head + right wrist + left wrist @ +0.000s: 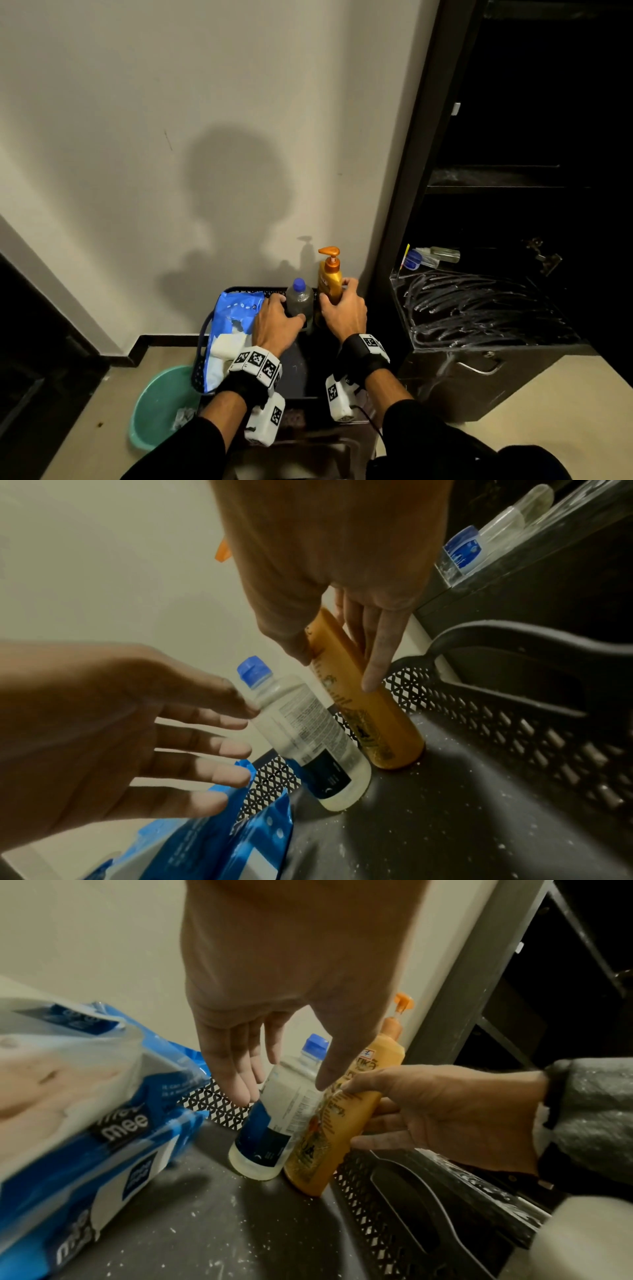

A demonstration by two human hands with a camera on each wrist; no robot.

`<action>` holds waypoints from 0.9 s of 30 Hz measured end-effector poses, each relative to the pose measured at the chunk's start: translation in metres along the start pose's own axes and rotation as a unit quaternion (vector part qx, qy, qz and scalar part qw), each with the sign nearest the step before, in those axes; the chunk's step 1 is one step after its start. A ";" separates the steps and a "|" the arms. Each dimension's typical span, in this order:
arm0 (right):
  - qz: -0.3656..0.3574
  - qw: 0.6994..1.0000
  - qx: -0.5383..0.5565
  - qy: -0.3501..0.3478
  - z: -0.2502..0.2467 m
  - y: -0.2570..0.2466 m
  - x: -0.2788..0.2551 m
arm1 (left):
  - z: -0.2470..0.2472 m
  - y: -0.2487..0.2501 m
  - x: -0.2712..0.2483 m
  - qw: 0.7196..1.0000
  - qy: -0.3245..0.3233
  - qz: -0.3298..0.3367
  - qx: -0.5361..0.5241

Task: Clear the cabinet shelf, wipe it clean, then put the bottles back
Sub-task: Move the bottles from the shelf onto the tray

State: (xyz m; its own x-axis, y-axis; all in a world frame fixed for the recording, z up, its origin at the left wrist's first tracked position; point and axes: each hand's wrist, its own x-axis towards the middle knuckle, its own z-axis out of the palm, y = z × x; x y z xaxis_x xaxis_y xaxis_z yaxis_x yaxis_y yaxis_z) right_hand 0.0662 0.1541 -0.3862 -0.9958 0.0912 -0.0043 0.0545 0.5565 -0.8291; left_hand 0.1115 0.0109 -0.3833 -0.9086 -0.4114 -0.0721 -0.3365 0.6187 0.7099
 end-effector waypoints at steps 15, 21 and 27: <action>-0.035 0.999 -0.021 0.007 -0.038 0.007 -0.012 | 0.001 0.030 -0.037 0.998 -0.023 0.056 -0.022; -0.030 0.996 -0.003 0.080 -0.102 0.040 0.001 | 0.047 0.089 -0.051 0.987 -0.084 0.138 -0.012; 0.026 0.990 -0.050 0.128 -0.194 0.084 0.043 | 0.099 0.173 -0.031 0.979 -0.085 0.182 0.028</action>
State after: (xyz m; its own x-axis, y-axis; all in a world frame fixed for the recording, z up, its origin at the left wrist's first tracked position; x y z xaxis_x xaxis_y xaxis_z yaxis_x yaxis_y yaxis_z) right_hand 0.0426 0.3648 -0.3482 -0.9413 0.3203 0.1066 0.1246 0.6232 -0.7721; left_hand 0.0569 0.1970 -0.3274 -0.9973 -0.0417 0.0596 0.0091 0.7415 0.6708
